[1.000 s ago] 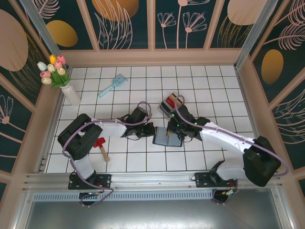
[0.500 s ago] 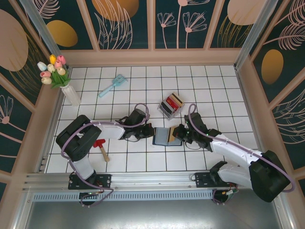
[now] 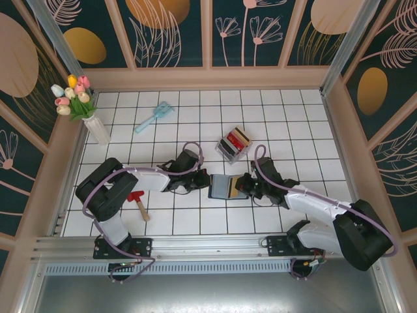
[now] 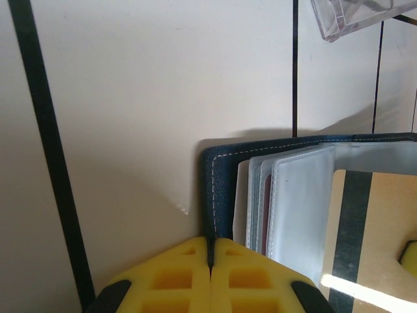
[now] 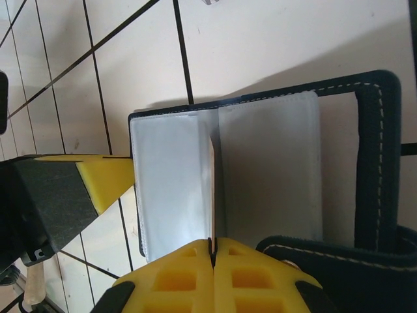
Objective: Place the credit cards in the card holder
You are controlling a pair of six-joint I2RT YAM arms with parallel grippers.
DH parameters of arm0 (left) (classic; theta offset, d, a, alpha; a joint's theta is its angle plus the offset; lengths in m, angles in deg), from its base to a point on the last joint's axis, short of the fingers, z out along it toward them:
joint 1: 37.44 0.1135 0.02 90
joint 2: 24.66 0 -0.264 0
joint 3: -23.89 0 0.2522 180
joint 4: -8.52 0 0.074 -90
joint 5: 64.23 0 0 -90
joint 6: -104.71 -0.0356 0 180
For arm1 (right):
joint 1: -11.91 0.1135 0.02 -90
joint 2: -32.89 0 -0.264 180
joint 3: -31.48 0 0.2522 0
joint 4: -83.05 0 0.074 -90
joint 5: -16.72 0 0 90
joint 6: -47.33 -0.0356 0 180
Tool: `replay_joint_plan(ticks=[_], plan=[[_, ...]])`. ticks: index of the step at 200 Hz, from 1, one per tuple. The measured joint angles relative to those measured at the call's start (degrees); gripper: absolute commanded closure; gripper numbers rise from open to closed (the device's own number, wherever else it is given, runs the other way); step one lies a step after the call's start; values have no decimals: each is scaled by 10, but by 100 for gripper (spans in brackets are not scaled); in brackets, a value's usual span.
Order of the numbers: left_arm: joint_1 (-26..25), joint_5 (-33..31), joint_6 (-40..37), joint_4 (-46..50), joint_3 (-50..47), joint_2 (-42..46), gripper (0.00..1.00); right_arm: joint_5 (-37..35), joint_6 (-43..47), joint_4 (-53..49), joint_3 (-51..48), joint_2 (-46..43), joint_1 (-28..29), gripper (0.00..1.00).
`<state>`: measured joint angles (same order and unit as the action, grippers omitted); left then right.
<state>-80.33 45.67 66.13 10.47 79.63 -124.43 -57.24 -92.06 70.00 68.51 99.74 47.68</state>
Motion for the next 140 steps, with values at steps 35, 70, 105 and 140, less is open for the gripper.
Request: replay_joint_plan(ticks=[35,70,105,140], plan=[[0,0,2,0,0,0,100,14,5,37,-12,10,-2,100],[0,0,2,0,0,0,100,21,11,67,-12,40,-5,100],[0,-2,3,-1,0,0,100,21,13,79,-12,48,-12,100],[-1,-5,4,-4,0,0,100,22,10,96,-20,43,-25,100]])
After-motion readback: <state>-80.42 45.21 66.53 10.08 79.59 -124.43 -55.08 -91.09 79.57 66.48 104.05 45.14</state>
